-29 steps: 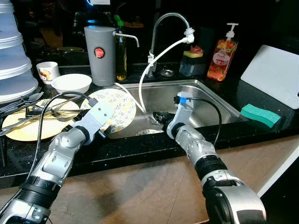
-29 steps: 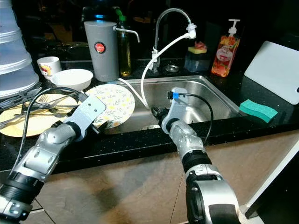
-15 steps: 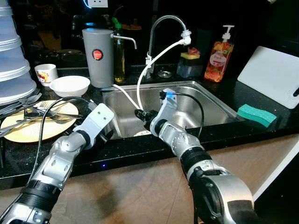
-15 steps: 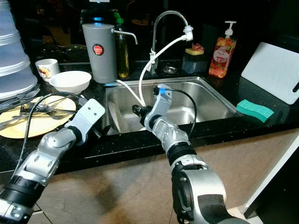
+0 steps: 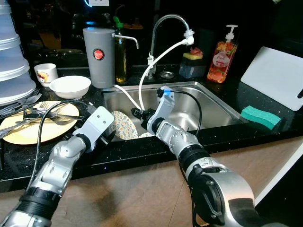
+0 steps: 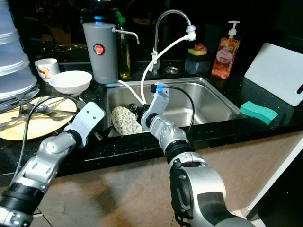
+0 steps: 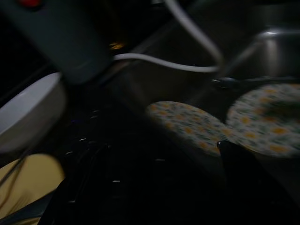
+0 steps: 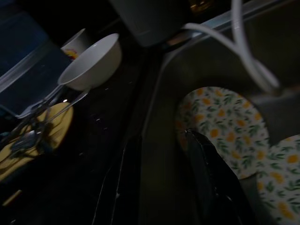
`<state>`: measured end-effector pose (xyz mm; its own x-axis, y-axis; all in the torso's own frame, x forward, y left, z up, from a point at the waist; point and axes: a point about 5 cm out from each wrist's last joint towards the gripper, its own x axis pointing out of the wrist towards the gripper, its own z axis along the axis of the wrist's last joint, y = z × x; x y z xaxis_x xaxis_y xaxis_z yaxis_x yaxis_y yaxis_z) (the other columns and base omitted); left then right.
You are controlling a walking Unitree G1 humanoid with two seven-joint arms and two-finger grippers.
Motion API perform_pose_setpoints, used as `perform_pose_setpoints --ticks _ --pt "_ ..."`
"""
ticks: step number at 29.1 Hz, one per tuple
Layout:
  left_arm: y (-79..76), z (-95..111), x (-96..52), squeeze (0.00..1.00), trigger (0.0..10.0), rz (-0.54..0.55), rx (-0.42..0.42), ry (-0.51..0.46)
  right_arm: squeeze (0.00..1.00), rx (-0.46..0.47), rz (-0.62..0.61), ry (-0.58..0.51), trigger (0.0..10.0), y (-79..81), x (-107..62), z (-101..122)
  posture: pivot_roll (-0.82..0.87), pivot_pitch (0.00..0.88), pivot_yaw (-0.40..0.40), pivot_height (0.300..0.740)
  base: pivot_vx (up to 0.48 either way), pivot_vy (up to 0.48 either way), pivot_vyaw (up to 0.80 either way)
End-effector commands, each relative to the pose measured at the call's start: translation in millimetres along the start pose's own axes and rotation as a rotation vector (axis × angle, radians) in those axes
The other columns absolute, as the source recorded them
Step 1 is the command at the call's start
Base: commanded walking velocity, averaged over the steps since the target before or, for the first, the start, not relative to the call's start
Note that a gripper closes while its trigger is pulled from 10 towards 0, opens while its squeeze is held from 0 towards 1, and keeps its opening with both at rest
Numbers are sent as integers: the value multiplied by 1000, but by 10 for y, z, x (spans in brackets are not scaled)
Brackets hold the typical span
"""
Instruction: Kitchen organization
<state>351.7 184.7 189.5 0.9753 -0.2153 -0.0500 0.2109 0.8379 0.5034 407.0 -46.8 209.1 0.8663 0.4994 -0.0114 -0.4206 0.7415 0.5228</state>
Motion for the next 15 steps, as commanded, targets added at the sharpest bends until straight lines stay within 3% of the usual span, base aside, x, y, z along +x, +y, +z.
perform_pose_setpoints --ticks 1,2,3,4,7,12,15 --pt "113 41 29 122 10000 55 -7 -6 0 -21 -16 -14 10000 -75 -31 19 29 21 -66 740 0 0 0" --pt "143 53 34 906 10000 64 -4 -4 0 -27 -17 -16 10000 -91 -39 22 28 19 -63 740 0 0 0" --pt "143 53 34 906 10000 64 -4 -4 0 -27 -17 -16 10000 -91 -39 22 28 19 -63 740 0 0 0" --pt "173 70 38 1000 10000 74 -24 -6 0 -33 -17 -20 10000 -107 -49 25 28 19 -63 740 0 0 0" --pt "247 96 40 1000 10000 118 -83 -5 0 -51 -16 -28 10000 -141 -70 31 22 17 -53 740 0 0 0" --pt "265 -51 -41 1000 10000 84 126 166 0 -77 -3 -22 10000 -177 -104 -3 17 17 -49 740 0 0 0" --pt "325 -105 -85 1000 10000 104 175 244 0 -75 -6 -19 10000 -201 -118 -13 15 17 -48 740 0 0 0"
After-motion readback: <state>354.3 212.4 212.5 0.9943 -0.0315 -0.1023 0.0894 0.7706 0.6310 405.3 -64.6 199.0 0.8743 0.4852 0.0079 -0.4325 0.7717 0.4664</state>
